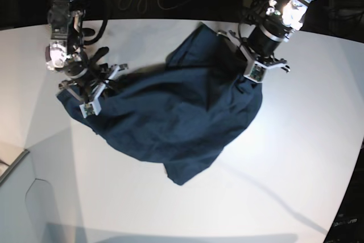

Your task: Layout the t-shirt on the table in an organized manner, then fold the t-shirt properly

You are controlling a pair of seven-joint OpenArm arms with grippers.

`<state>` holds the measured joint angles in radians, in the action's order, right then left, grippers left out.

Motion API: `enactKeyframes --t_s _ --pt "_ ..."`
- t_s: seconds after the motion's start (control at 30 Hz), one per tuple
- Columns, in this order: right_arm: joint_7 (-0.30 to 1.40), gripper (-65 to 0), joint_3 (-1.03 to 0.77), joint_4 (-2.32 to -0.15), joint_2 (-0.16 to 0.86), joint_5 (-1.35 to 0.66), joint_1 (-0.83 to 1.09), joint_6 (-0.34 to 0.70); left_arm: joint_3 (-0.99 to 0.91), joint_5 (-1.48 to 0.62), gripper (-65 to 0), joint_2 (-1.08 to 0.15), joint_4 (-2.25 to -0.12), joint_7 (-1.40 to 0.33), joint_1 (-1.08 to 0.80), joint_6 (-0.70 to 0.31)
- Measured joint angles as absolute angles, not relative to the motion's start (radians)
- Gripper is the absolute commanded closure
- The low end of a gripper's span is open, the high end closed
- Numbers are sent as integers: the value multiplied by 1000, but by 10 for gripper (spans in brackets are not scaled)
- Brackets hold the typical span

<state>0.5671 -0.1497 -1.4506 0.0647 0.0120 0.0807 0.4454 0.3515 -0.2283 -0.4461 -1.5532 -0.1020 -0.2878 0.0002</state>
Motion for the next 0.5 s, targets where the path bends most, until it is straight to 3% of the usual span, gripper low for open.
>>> enactKeyframes --t_s 0.23,0.4,0.5 --pt "570 0 -250 -1660 67 10 21 445 347 -229 -331 -447 -1622 -105 -364 6" --pt "576 0 -259 -1702 66 10 -8 445 353 -229 -407 -445 -1629 -98 -383 5" --pt "581 0 -258 -1718 65 10 -10 446 403 -228 -419 -414 -1623 -102 -408 15"
